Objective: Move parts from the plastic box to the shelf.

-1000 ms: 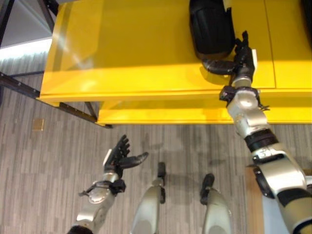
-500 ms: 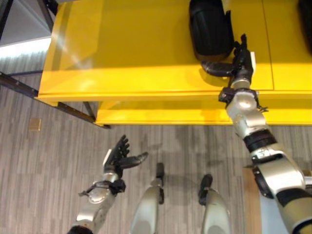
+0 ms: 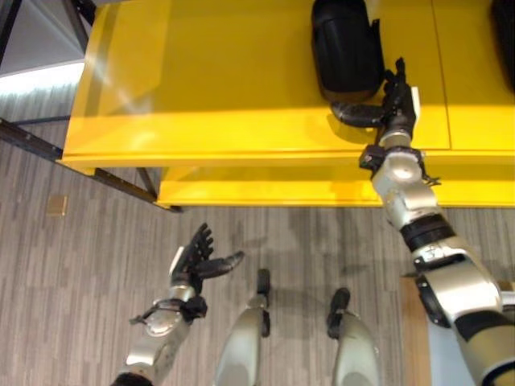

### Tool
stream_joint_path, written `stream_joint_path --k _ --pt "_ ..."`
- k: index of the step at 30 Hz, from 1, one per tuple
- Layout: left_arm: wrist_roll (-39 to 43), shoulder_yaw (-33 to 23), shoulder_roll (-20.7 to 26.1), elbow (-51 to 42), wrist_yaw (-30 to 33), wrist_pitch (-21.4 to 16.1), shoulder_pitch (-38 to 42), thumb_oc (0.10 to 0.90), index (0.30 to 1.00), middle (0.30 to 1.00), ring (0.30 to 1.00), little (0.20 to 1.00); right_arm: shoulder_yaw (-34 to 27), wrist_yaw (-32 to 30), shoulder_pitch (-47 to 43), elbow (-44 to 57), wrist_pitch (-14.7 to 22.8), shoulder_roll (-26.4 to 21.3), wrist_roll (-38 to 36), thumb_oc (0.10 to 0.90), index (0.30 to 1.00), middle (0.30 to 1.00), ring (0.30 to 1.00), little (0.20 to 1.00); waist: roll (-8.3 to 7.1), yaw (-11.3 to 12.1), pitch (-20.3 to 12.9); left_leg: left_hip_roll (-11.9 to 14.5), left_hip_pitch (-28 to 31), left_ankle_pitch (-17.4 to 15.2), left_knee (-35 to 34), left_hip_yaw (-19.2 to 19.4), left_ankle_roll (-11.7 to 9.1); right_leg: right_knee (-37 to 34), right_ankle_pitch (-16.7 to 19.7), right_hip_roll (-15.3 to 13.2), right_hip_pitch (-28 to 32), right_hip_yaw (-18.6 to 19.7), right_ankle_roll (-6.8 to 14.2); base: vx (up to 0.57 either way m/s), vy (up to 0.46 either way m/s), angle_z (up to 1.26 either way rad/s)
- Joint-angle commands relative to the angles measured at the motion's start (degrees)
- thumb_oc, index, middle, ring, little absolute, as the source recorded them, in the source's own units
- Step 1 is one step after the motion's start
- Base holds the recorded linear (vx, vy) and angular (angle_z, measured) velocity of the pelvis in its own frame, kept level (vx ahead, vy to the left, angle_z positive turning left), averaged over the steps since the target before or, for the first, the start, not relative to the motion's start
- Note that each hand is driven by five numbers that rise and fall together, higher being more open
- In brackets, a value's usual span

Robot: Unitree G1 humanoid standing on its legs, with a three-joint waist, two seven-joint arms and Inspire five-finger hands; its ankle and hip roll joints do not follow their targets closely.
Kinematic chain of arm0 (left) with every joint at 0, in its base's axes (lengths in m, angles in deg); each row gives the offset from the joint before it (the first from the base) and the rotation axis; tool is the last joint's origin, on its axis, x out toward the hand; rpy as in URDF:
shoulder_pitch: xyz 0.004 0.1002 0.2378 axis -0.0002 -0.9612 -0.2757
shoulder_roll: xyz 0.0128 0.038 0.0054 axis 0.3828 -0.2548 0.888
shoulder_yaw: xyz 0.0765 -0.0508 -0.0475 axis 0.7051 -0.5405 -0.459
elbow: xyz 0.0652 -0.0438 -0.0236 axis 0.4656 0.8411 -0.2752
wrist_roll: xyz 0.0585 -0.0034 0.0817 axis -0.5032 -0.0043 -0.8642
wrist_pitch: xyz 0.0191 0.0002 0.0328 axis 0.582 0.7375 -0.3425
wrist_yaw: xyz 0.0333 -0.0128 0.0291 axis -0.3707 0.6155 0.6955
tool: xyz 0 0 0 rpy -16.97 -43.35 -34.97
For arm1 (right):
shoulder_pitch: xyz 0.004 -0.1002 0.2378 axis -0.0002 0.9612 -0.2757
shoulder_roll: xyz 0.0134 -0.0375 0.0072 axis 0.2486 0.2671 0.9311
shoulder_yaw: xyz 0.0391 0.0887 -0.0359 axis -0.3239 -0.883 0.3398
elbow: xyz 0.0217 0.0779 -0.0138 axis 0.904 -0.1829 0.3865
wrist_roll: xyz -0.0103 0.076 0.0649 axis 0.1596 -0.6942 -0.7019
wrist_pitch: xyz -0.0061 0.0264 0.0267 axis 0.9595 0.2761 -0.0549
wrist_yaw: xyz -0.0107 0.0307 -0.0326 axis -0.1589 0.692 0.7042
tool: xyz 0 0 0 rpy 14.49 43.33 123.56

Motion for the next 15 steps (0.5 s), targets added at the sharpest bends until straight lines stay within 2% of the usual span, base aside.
stream_joint_path --k 1,15 --pt "0.7 -0.5 2.4 -4.4 0.4 -4.9 -0.4 0.900 1.000 1.000 1.000 1.000 0.1 0.8 -3.2 -0.2 5.0 -0.5 -1.6 0.900 1.000 1.000 1.000 1.000 -1.71 2.0 -2.9 3.4 5.6 -5.2 0.3 -0.8 -1.8 3.7 1.7 -2.3 -2.5 3.0 2.4 0.00 0.000 0.00" --pt "0.8 -0.5 2.2 -4.3 0.6 -4.9 -0.1 0.900 1.000 1.000 1.000 1.000 -0.3 0.6 -2.8 -0.8 5.1 0.0 -2.1 0.900 1.000 1.000 1.000 1.000 -1.87 2.1 -3.0 3.3 5.5 -5.0 0.2 -0.8 -1.8 3.3 2.0 -2.2 -2.4 2.9 2.3 0.00 0.000 0.00"
